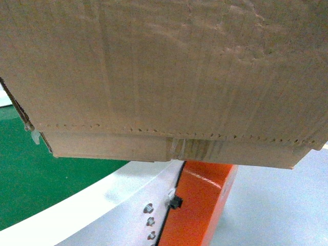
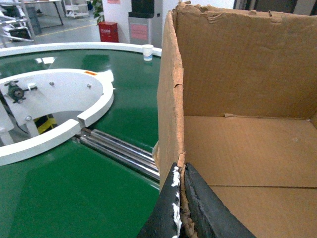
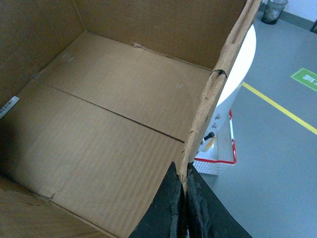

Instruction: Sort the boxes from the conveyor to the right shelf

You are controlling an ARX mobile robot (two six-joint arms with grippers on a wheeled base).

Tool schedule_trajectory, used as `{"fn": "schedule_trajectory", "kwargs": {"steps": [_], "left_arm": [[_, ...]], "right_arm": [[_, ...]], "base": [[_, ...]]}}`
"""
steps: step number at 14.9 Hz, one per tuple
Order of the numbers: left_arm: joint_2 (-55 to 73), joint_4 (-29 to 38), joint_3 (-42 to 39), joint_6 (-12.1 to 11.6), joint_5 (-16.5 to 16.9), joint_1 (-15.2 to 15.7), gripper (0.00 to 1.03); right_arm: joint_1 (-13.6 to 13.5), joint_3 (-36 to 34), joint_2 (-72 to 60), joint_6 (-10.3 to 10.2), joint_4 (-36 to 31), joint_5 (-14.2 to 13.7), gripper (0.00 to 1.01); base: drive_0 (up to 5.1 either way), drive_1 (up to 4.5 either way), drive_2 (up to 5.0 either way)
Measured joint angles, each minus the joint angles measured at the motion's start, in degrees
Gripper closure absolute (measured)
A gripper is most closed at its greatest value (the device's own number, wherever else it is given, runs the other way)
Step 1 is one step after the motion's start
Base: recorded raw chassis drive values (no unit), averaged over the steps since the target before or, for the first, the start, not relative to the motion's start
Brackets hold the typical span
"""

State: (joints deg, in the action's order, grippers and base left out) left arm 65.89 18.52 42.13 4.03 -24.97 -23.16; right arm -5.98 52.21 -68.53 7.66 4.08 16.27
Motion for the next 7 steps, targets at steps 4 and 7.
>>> {"fn": "schedule_trajectory", "kwargs": {"steps": [4, 7], "left_arm": [[0.0, 0.0, 0.0, 0.0, 0.0, 0.0, 1.01], [0.0, 0.0, 0.0, 0.0, 0.0, 0.0, 1.01]], "right_arm": [[0.0, 0.0, 0.0, 0.0, 0.0, 0.0, 0.99], [0.0, 0.0, 0.0, 0.0, 0.0, 0.0, 0.99]], "base": [[-1.5, -1.49, -1.5], [-1.5, -1.46, -1.5]]}}
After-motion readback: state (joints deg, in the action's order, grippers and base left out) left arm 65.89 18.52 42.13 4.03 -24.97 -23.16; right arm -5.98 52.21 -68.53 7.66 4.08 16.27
